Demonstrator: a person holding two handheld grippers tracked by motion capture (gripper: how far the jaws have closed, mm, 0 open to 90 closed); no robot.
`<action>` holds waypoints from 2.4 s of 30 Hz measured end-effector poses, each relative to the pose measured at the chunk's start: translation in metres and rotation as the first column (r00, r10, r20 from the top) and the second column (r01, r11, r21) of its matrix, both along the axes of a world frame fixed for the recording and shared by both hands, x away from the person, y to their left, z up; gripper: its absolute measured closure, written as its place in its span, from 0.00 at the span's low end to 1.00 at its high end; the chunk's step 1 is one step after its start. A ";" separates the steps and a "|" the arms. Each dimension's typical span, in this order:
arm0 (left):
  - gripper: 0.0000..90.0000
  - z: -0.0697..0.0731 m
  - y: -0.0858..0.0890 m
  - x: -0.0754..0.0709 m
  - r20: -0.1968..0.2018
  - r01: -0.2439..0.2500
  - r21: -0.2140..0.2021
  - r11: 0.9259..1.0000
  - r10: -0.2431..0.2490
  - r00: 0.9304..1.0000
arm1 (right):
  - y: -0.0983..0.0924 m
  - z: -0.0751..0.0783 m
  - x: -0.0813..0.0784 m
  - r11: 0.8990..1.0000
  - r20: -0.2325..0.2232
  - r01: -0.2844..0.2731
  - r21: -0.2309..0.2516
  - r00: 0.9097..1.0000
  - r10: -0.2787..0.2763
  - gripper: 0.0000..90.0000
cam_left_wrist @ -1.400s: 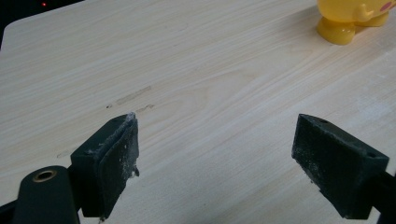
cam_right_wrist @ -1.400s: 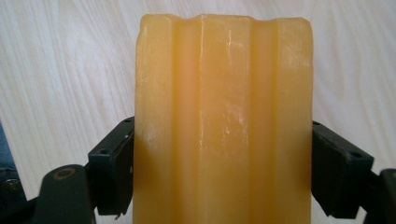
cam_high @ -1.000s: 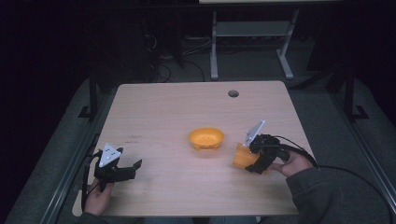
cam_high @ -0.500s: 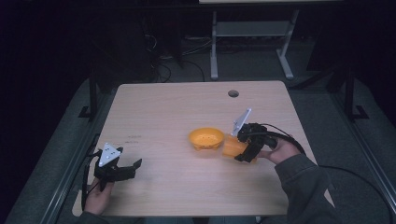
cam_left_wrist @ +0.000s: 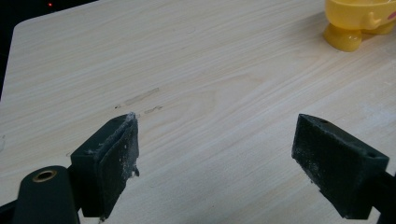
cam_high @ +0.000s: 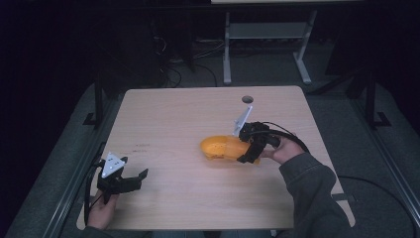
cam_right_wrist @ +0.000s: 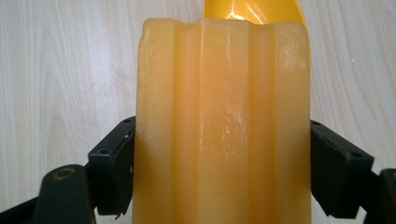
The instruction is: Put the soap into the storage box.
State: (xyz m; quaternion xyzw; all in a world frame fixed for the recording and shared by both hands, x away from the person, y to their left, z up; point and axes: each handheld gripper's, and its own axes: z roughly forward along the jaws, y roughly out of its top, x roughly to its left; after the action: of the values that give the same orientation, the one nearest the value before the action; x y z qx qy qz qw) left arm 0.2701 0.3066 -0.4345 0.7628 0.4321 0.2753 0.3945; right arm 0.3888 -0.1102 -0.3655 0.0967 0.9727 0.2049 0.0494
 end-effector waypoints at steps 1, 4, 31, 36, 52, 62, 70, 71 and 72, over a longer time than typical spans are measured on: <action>0.16 0.000 0.000 0.000 0.000 0.000 0.001 1.000 0.000 1.000 | 0.002 0.000 0.001 1.000 -0.001 -0.002 -0.003 1.000 0.002 0.23; 0.16 0.000 0.000 0.000 0.000 -0.001 0.000 1.000 0.001 1.000 | 0.008 0.000 0.005 1.000 0.001 -0.008 -0.009 1.000 0.008 0.23; 0.16 0.001 0.001 0.001 0.007 0.002 -0.003 1.000 -0.001 1.000 | 0.051 -0.007 0.032 0.997 -0.001 -0.073 0.000 0.997 0.073 0.23; 0.16 0.001 0.003 0.001 0.000 -0.002 -0.001 1.000 0.002 1.000 | 0.057 -0.011 0.040 0.996 -0.005 -0.089 -0.004 0.996 0.089 0.23; 0.16 0.002 0.005 0.000 0.010 -0.010 -0.010 1.000 0.010 1.000 | 0.067 -0.024 0.053 0.994 -0.034 -0.112 -0.011 0.993 0.112 0.23; 0.16 0.002 0.004 0.000 0.010 -0.010 -0.009 1.000 0.010 1.000 | 0.063 -0.022 0.054 0.995 -0.044 -0.096 0.030 0.994 0.097 0.21; 0.16 0.002 0.003 0.001 0.011 -0.001 -0.005 1.000 0.001 1.000 | 0.056 -0.017 0.050 0.997 -0.041 -0.073 0.032 0.996 0.074 0.18; 0.16 0.002 0.003 0.001 0.010 -0.001 -0.003 1.000 0.001 1.000 | 0.055 -0.017 0.050 0.997 -0.044 -0.068 0.036 0.997 0.070 0.18; 0.16 0.002 0.003 0.001 0.009 -0.001 -0.001 1.000 0.001 1.000 | 0.053 -0.016 0.050 0.997 -0.038 -0.065 0.034 0.997 0.067 0.17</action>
State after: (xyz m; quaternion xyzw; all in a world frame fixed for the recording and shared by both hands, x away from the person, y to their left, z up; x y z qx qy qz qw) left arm 0.2708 0.3099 -0.4327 0.7611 0.4308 0.2785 0.3969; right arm 0.4385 -0.0568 -0.3818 0.0693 0.9726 0.2206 0.0221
